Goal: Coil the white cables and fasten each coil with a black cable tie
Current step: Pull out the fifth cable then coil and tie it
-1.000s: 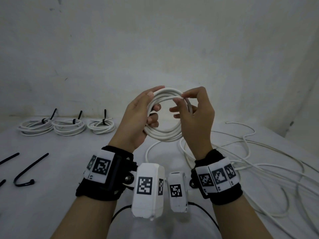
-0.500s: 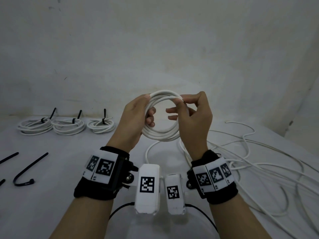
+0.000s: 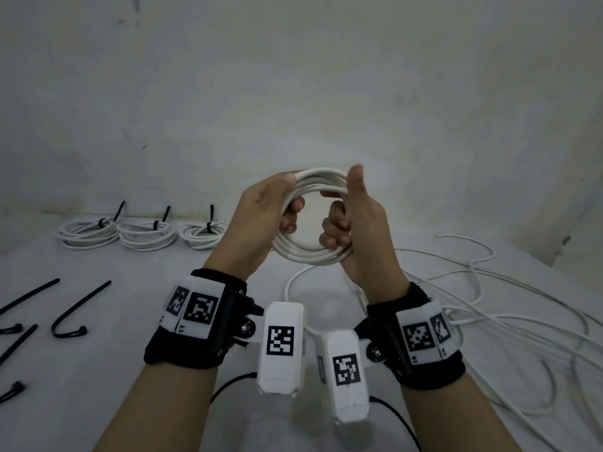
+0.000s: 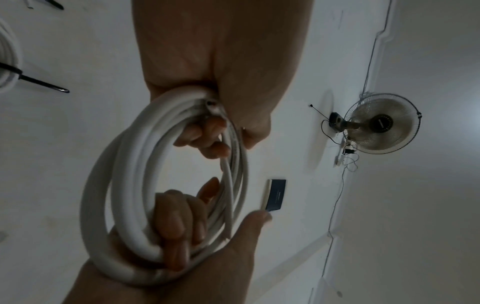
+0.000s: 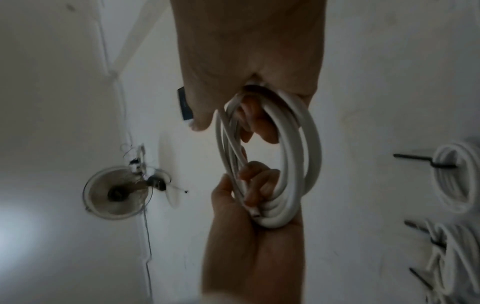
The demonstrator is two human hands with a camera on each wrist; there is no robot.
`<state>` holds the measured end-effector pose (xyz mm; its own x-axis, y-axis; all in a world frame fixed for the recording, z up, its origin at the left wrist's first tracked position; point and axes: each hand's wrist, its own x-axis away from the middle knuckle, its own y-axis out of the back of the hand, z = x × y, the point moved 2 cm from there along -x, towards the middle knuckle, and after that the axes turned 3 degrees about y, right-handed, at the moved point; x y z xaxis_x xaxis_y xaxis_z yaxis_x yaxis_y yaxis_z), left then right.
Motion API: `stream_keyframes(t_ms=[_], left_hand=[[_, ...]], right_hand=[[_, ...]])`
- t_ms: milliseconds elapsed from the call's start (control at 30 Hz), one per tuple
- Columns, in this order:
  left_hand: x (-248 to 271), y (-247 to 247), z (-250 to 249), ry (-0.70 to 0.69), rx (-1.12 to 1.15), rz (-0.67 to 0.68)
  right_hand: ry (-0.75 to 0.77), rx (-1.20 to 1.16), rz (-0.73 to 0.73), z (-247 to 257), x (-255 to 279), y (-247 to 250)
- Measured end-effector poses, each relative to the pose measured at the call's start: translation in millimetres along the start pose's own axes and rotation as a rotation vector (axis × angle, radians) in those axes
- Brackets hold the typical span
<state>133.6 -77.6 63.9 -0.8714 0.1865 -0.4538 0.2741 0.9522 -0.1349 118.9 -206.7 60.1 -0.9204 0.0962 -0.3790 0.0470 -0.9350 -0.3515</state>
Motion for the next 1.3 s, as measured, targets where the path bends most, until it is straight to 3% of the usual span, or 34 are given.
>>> stream_keyframes(t_ms=[167,400,800,1033,1300], left_hand=[[8,4,-8,-0.016,-0.059,0.108],[10,8,-15,-0.015,-0.054,0.057],[10,23,-10,-0.014,-0.002,0.041],[29,53,-1,0.02,-0.138,-0.005],[60,88,-11,0.081,-0.187,-0.005]], right_hand=[[-0.168,-0.06,0.046,5,2,0],[-0.123,-0.09,0.082,4,5,-10],[-0.252,-0.06,0.153,3,5,-24],[-0.427,-0.175,0.261,-23,11,-43],[-0.449,-0.218,0.32,-47,29,-73]])
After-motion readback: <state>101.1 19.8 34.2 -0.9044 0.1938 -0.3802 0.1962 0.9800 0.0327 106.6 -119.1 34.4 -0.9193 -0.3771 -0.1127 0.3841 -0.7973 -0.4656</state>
